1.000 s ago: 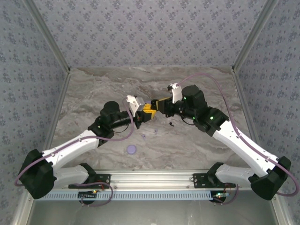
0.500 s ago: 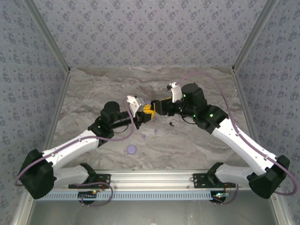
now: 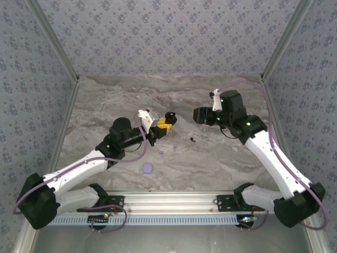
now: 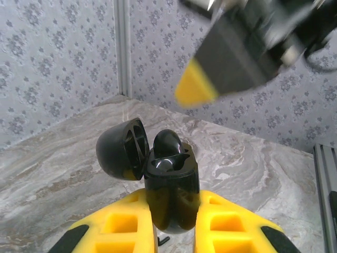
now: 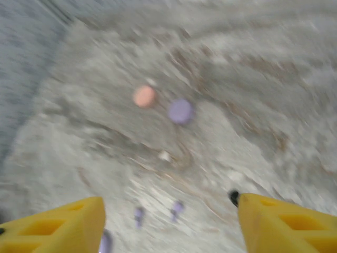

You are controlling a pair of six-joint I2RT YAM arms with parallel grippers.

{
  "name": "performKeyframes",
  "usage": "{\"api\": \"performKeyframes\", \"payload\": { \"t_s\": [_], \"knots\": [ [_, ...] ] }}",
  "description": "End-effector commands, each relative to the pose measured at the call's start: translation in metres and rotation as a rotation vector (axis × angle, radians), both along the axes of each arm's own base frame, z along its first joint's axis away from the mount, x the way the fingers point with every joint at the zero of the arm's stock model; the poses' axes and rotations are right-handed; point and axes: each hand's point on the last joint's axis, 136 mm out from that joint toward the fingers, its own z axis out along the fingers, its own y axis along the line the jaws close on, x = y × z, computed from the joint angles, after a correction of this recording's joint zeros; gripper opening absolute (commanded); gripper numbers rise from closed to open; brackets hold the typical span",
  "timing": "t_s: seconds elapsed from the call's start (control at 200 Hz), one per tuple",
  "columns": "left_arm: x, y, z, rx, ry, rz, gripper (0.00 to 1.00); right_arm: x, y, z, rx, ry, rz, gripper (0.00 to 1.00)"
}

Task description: Insert the wireless bluetooth earbuds into the charging case

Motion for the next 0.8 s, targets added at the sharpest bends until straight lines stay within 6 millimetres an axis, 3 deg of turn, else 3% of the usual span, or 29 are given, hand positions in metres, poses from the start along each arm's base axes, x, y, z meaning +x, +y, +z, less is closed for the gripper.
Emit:
{"api": "performKeyframes", "payload": {
  "t_s": [0.0,0.16,0.395,0.56,0.795],
  "knots": [
    [-0.003,0.005,0.013,-0.014,-0.051,0.024,0.02,-0.013,-0.012,-0.075,-0.143,0.219,-0.006,0.61],
    [-0.004,0.008,0.012,-0.014,-0.050,0.031,0.02,-0.004,-0.005,-0.127,-0.276,0.277,0.064,0.52],
    [-0.004,0.009,0.013,-0.017,-0.050,0.032,0.02,0.010,0.018,-0.182,-0.413,0.306,0.187,0.48],
    [-0.006,0.010,0.014,-0.016,-0.048,0.033,0.02,0.019,0.027,-0.203,-0.500,0.326,0.217,0.43],
    [-0.007,0.013,0.015,-0.016,-0.053,0.040,0.02,0.027,0.025,-0.222,-0.577,0.344,0.202,0.39]
  ]
}}
